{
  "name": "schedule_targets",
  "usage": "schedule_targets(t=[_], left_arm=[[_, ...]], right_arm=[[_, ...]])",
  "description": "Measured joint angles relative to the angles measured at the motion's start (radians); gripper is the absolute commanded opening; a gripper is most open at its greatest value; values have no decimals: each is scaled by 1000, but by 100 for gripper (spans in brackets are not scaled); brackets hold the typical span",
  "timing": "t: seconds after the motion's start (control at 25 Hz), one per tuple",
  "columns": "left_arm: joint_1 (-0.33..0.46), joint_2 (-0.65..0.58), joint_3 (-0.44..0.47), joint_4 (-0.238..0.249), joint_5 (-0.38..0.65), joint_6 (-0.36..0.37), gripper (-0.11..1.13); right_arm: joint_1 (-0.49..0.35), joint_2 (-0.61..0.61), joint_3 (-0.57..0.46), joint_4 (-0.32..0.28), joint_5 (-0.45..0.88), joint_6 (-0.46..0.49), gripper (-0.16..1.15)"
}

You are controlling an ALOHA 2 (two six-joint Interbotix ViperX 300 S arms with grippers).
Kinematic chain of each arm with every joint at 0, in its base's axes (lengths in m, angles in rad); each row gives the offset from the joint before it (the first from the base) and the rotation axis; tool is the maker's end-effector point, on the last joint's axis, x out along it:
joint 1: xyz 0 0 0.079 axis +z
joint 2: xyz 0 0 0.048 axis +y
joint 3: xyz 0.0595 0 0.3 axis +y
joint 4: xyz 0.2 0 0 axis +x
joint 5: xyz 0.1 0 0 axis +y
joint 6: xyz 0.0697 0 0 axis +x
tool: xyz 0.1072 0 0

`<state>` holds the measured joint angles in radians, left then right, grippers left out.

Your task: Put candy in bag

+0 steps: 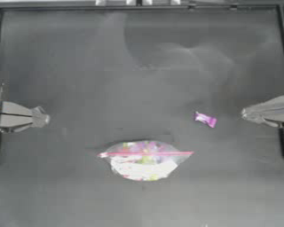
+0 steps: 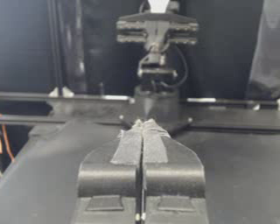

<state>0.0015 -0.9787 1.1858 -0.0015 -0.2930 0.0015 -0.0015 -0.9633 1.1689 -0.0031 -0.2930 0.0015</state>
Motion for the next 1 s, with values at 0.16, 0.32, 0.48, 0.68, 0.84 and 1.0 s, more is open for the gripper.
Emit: schedule_targets(t=[0.16,0.32,0.48,0.68,0.84,1.0], left_arm=[[-17,0,-2,11,0,29,6],[-20,0,0,14,3,55,7],[-20,0,-2,12,3,67,17],[-21,2,-2,14,18,69,83],[-21,15,-9,12,51,67,106],[-21,41,-32,12,100,67,98]], right_arm=[[3,-5,12,0,-6,5,5],[5,-5,12,-6,-8,6,7],[6,-6,18,-11,-23,5,18],[6,-18,37,-26,-55,5,76],[11,-28,38,-26,-58,5,107],[14,-28,37,-25,-32,8,96]])
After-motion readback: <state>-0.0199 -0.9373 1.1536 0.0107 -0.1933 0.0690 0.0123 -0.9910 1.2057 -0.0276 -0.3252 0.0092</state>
